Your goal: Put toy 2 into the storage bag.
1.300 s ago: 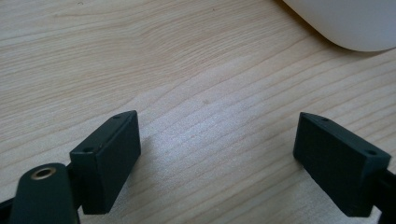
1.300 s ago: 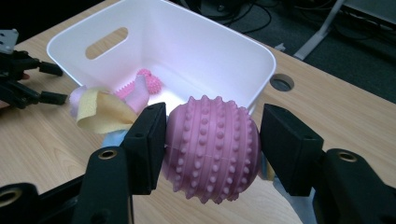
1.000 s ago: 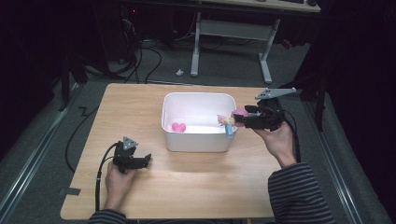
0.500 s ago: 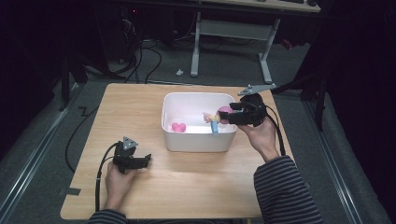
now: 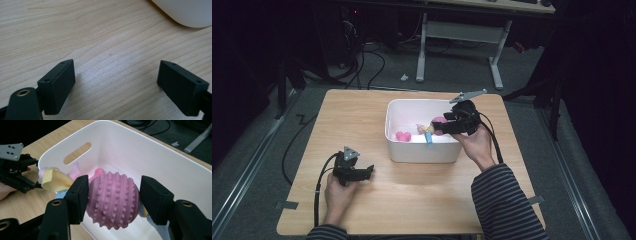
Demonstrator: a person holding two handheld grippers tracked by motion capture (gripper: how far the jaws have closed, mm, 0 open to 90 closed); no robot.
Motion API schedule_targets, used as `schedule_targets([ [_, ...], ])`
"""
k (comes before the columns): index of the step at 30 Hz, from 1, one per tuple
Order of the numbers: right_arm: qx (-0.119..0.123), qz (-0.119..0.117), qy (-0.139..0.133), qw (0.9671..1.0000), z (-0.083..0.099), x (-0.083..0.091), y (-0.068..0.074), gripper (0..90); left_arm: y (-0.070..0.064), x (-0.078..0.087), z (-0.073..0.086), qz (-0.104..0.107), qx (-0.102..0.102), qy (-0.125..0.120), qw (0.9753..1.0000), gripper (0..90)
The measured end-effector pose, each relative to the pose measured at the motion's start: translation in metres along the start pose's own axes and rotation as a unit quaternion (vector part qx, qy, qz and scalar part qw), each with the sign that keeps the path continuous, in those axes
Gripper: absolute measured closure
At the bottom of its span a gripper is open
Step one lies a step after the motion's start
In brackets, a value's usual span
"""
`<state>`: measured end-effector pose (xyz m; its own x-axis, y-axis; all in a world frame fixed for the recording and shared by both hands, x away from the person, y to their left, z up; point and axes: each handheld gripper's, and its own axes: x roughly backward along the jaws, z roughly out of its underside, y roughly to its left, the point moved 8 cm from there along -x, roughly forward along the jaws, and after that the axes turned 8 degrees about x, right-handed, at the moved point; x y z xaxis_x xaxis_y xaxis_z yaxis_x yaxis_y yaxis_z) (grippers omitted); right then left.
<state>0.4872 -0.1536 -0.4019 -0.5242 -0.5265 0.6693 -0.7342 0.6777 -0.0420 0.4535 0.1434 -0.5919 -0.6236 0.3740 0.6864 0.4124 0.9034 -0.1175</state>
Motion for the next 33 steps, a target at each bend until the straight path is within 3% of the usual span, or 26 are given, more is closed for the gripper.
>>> schedule_targets([
  [20, 0.004, -0.029, 0.039, 0.9988, 0.004, -0.033, 0.018, 41.1, 0.000, 0.000, 0.000, 0.000, 0.000, 0.000, 1.0000, 15.1],
  [33, 0.013, -0.029, 0.056, 0.9979, 0.012, -0.034, 0.022, 38.8, 0.000, 0.000, 0.000, 0.000, 0.000, 0.000, 1.0000, 15.1],
])
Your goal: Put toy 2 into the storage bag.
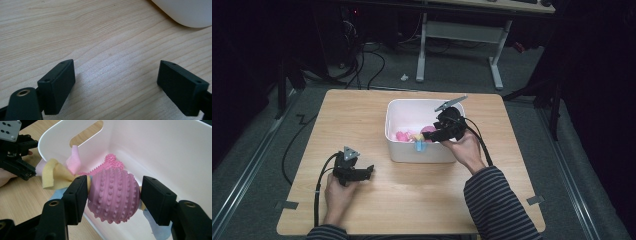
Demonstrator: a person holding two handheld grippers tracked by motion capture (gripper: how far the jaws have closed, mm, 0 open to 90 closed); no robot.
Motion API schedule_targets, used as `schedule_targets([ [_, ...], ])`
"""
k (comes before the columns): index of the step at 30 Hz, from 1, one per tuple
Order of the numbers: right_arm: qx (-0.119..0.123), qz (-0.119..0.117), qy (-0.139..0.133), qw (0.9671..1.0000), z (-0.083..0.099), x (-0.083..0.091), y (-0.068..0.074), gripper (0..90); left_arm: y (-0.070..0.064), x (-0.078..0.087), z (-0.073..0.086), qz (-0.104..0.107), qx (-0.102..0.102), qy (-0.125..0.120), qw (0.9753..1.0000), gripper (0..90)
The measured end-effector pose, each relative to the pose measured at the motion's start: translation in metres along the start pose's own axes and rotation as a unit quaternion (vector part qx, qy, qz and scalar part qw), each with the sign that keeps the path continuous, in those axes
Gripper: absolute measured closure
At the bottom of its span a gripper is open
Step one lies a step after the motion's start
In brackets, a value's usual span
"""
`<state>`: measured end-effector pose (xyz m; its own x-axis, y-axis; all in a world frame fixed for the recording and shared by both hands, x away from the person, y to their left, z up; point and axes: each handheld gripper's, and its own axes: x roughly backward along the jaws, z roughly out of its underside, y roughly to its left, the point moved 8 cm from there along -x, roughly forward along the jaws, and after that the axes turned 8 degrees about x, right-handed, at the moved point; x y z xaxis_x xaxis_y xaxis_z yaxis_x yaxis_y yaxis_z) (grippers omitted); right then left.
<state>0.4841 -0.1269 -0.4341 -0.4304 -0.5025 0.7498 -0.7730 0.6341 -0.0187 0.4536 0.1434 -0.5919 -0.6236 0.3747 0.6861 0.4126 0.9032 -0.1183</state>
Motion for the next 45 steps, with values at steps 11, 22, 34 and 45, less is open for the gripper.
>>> schedule_targets([
  [11, -0.009, 0.021, -0.036, 0.9991, 0.010, 0.027, -0.009, 37.4, 0.000, 0.000, 0.000, -0.001, 0.000, -0.001, 1.0000, 15.1],
  [22, -0.020, 0.061, -0.071, 0.9954, 0.035, 0.067, -0.021, 39.3, 0.000, 0.000, 0.000, -0.001, 0.000, -0.001, 1.0000, 15.1],
  [34, -0.046, 0.109, -0.092, 0.9888, 0.067, 0.112, -0.038, 39.4, 0.000, 0.000, 0.000, -0.002, 0.001, -0.001, 1.0000, 15.1],
  [45, -0.072, 0.129, -0.107, 0.9832, 0.094, 0.143, -0.043, 39.8, 0.000, 0.000, 0.000, -0.002, 0.000, -0.001, 1.0000, 15.2],
])
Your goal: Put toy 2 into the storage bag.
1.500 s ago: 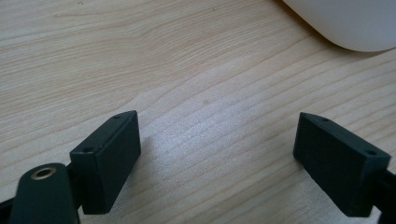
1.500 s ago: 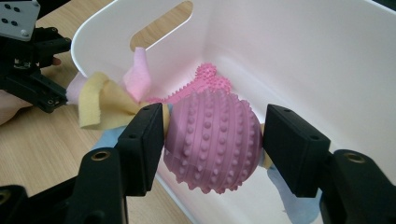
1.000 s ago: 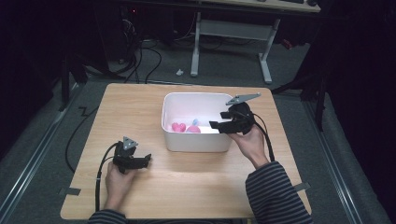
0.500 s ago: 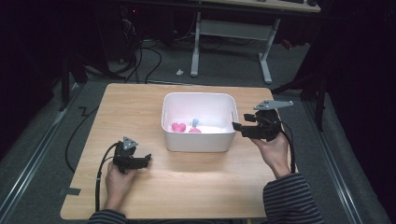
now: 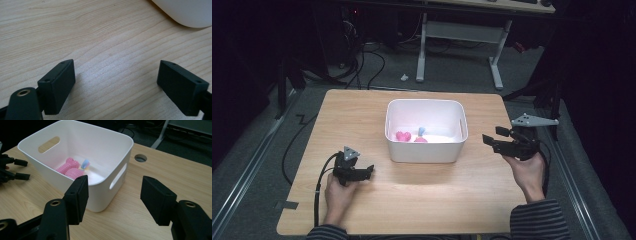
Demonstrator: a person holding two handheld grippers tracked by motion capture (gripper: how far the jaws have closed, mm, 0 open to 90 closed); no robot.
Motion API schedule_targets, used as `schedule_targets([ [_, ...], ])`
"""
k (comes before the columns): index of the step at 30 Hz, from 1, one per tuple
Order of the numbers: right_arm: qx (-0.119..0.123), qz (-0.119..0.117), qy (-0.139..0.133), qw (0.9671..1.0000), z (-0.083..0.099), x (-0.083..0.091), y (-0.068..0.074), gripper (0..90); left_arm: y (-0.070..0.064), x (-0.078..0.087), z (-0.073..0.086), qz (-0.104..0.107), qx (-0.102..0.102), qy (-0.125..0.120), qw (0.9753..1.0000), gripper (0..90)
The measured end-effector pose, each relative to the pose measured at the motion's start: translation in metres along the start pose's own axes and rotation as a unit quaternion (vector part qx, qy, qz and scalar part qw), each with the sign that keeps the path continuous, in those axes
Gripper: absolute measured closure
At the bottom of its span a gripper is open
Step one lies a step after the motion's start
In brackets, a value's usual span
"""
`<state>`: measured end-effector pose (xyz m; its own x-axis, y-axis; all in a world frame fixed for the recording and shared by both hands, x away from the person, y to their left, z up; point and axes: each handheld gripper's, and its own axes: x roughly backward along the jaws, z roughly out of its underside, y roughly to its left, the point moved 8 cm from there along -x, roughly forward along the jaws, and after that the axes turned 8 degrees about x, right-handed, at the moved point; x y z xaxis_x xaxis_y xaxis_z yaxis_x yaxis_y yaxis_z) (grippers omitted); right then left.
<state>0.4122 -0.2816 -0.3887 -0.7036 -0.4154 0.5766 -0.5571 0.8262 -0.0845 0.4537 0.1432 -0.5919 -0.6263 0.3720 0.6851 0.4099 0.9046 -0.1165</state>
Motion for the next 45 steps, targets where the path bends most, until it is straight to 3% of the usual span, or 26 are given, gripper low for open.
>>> schedule_targets([
  [6, -0.006, 0.016, -0.006, 0.9998, 0.008, 0.016, -0.007, 39.8, 0.000, 0.000, 0.000, 0.000, 0.001, 0.000, 1.0000, 15.2],
  [12, -0.028, 0.032, -0.022, 0.9988, 0.023, 0.033, -0.017, 39.9, 0.000, 0.000, 0.000, -0.001, 0.001, 0.000, 1.0000, 15.2],
  [22, -0.051, 0.034, -0.035, 0.9975, 0.048, 0.050, -0.021, 40.8, 0.000, 0.000, 0.000, -0.001, 0.001, 0.000, 1.0000, 15.2],
  [35, -0.059, 0.029, -0.028, 0.9974, 0.076, 0.042, -0.013, 41.5, 0.000, 0.000, 0.000, -0.001, 0.001, 0.000, 1.0000, 15.2],
  [45, -0.075, 0.017, -0.034, 0.9965, 0.093, 0.021, -0.007, 42.1, 0.000, 0.000, 0.000, -0.001, 0.001, 0.000, 1.0000, 15.2],
])
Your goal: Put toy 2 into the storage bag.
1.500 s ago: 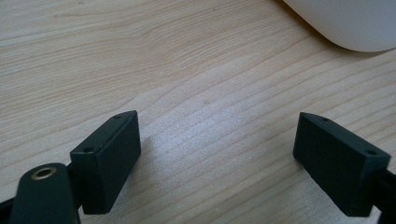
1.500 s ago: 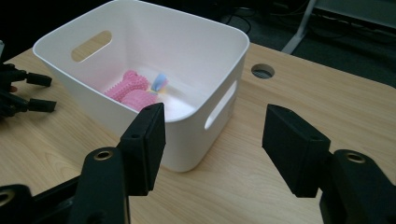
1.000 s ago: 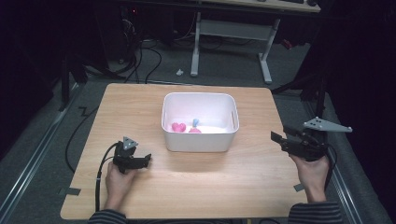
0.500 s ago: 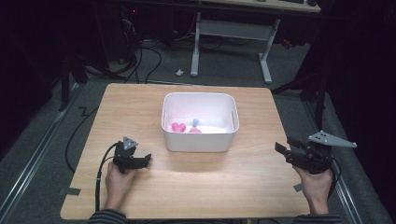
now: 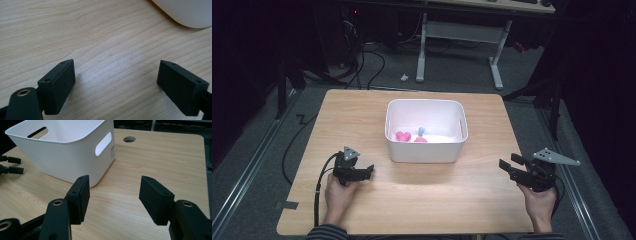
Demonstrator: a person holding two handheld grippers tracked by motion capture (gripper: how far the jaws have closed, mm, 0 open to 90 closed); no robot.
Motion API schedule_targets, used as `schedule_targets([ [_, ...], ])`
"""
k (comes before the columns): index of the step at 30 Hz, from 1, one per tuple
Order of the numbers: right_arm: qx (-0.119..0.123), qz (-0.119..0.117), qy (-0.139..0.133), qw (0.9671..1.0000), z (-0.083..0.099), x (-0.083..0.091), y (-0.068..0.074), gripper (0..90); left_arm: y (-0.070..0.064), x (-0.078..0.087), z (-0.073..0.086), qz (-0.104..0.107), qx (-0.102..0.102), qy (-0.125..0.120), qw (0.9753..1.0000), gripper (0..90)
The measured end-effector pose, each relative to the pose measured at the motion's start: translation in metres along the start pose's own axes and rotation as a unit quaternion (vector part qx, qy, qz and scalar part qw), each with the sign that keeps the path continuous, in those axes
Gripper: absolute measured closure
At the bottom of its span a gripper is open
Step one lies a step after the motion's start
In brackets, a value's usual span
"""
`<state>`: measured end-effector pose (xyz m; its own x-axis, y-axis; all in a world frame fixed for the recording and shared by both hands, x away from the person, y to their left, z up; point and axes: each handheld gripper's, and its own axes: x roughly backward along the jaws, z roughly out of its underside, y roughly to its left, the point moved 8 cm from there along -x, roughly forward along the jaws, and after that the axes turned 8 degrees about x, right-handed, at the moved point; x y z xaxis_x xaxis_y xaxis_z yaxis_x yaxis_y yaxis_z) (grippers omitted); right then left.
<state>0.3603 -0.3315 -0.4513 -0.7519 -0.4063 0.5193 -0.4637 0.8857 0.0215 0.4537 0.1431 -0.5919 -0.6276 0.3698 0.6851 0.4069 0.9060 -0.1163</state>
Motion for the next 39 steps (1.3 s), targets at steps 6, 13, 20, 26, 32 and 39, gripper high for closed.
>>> schedule_targets([
  [6, -0.011, -0.009, 0.007, 0.9999, 0.009, -0.014, 0.004, 42.1, 0.000, 0.000, 0.000, 0.000, 0.000, 0.000, 1.0000, 15.2],
  [13, -0.011, -0.015, 0.018, 0.9997, 0.018, -0.028, 0.008, 42.2, 0.000, 0.000, 0.000, 0.000, 0.000, 0.000, 1.0000, 15.2],
  [20, -0.014, -0.020, 0.026, 0.9994, 0.024, -0.042, 0.012, 42.4, 0.000, 0.000, 0.000, 0.000, 0.000, 0.000, 1.0000, 15.2],
  [26, -0.015, -0.024, 0.033, 0.9990, 0.029, -0.057, 0.015, 42.4, 0.000, 0.000, 0.000, 0.000, 0.000, 0.000, 1.0000, 15.2],
  [32, -0.009, -0.020, 0.043, 0.9988, 0.035, -0.070, 0.016, 42.4, 0.000, 0.000, 0.000, 0.000, 0.000, 0.000, 1.0000, 15.2],
  [39, -0.013, -0.018, 0.057, 0.9981, 0.045, -0.083, 0.013, 42.3, 0.000, 0.000, 0.000, 0.000, 0.000, 0.000, 1.0000, 15.2],
])
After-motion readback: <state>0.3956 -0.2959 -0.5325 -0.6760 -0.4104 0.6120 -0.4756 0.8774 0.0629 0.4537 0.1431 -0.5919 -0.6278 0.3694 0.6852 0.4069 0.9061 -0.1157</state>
